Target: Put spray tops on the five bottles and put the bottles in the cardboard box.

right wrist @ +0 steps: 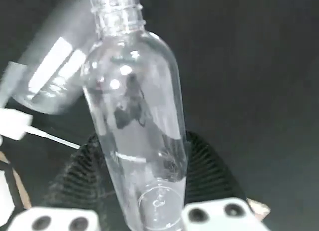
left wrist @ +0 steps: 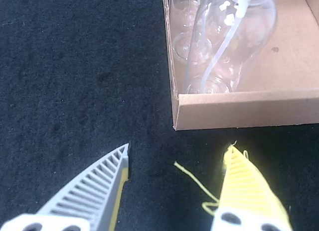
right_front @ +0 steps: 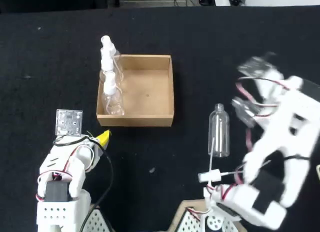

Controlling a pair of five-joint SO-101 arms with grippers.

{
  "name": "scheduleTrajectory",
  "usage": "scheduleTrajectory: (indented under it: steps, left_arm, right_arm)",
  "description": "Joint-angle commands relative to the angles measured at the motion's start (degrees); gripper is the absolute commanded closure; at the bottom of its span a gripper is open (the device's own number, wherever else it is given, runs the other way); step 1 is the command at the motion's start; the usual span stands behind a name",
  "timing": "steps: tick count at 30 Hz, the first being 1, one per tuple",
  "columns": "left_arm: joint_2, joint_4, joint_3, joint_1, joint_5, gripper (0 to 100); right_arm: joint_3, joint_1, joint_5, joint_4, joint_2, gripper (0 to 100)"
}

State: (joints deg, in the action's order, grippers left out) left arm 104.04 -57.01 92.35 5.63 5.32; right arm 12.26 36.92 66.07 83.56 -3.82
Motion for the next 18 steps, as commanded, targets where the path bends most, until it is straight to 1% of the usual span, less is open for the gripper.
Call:
scheduleTrajectory:
  steps: [1, 4, 7, 14, 18]
  left_arm:
    - [0.4, -0.2, -2.2, 0.5, 0.4, 73]
    - [0.4, -0.3, -2.2, 0.5, 0.4, 73]
    - [0.4, -0.3, -2.2, 0.5, 0.4, 73]
    - [0.4, -0.3, -2.2, 0.5, 0.4, 73]
    - [0.4, -0.3, -2.2, 0.5, 0.4, 73]
  right_arm:
    - [-3.1, 5.1, -1.4, -5.0, 5.0, 98.1]
    - [-3.2, 5.8, -8.8, -8.9, 9.8, 98.1]
    - [-3.3, 6.9, -13.3, -8.5, 12.2, 98.2]
    - [-2.5, 11.7, -13.8, -3.3, 6.7, 98.8]
    - [3.6, 13.4, -11.7, -7.2, 5.6, 98.8]
